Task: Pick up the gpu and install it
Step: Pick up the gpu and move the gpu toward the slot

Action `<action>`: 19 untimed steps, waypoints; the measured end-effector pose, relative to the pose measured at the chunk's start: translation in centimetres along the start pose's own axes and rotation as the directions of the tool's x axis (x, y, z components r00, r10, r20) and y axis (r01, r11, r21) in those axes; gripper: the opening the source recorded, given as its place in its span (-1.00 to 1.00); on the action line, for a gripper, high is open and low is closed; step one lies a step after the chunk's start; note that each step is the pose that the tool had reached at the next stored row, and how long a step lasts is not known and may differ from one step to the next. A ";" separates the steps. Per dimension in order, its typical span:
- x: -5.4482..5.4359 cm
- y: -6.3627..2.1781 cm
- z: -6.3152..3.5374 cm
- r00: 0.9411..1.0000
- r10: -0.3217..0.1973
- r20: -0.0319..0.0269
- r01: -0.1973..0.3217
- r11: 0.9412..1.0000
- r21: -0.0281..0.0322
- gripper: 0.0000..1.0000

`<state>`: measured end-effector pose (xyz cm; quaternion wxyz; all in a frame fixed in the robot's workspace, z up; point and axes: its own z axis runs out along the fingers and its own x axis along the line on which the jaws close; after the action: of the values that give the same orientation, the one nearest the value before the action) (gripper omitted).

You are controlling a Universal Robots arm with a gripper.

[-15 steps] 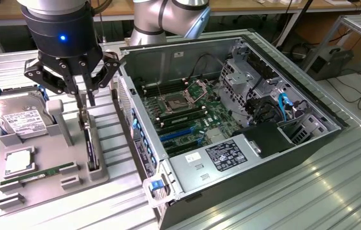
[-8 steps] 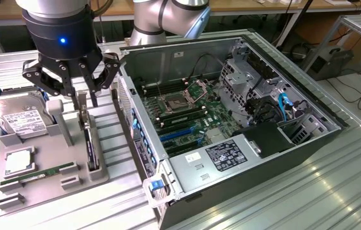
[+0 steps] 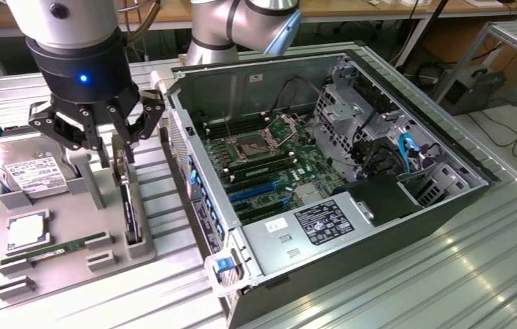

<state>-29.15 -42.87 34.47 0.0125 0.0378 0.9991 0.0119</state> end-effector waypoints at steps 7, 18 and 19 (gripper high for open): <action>0.2 -0.05 1.36 1.000 0.000 0.000 0.000 1.000 0.000 -0.28; 0.3 -0.11 3.78 1.000 -0.006 0.000 0.006 1.000 0.000 -0.28; 0.3 -0.12 4.13 1.000 -0.006 0.000 0.006 1.000 0.000 -0.28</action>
<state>-29.38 -42.87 30.34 0.0125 0.0346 0.9993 0.0119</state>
